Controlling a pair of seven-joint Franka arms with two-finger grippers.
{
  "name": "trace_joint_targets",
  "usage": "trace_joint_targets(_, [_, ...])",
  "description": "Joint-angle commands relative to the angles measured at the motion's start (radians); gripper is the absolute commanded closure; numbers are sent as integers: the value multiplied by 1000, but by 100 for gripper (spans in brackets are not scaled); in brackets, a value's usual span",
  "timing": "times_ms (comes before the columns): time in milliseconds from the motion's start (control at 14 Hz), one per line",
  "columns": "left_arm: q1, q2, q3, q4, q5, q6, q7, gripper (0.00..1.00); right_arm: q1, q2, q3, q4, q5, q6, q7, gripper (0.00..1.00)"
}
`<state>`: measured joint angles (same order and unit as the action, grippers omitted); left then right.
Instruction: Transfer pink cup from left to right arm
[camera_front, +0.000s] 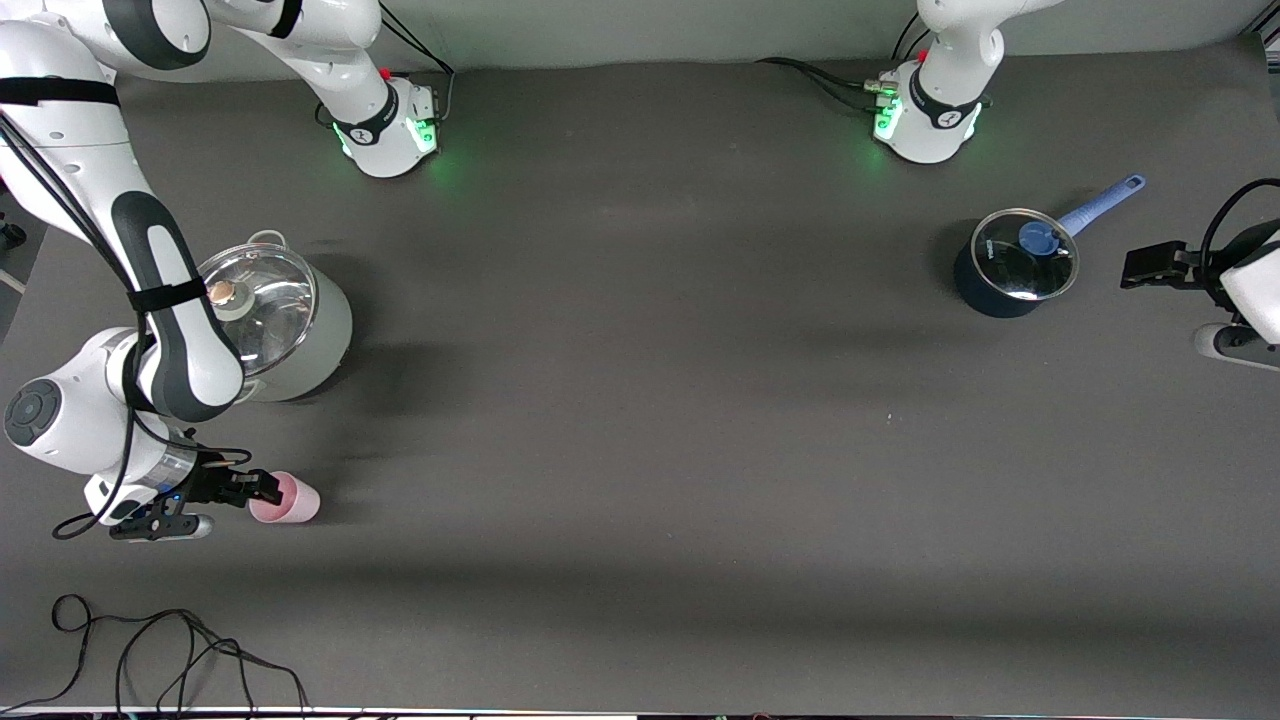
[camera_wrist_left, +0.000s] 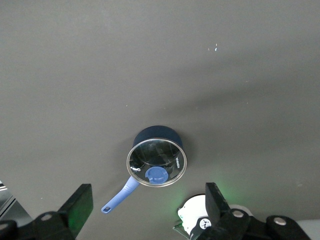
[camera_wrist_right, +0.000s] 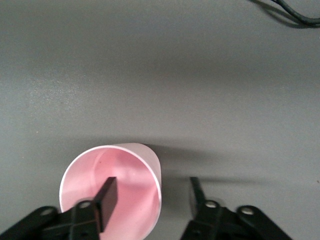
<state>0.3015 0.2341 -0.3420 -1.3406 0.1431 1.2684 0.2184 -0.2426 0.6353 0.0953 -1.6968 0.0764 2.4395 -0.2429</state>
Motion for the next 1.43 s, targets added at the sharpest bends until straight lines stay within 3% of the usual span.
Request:
trace_joint_targets(0, [-15,-19,15,-12,23,-20,-5,0,-1,-17,-3,20,10,-82,-32,1])
trace_joint_targets(287, [-34,-18,47,-3,42,-37,8,0,-1,-77,-5,101,-116,-340,-30,1])
trace_joint_targets(645, [-303,-32,371,-14,-45,2,114,0,26,-161,-2,250,-193,-651,-23,1])
trace_joint_targets(717, [-309,-45,377,-29,-45,21,108,0,28,-204,0,250,-194,-671,-21,1])
trace_joint_targets(860, [-305,-123,376,-153,-54,133,72,0,29,-288,0,247,-185,-724,-3,1])
trace_joint_targets(1003, [-238,-186,329,-253,-94,228,47,0,31,-359,0,240,-182,-764,40,1])
trace_joint_targets(1146, [-144,-197,217,-269,-96,250,-26,0,29,-434,-5,203,-155,-789,48,0])
trace_joint_targets(1361, [-195,-229,209,-320,-86,301,-132,0,29,-575,-28,85,-101,-786,59,0])
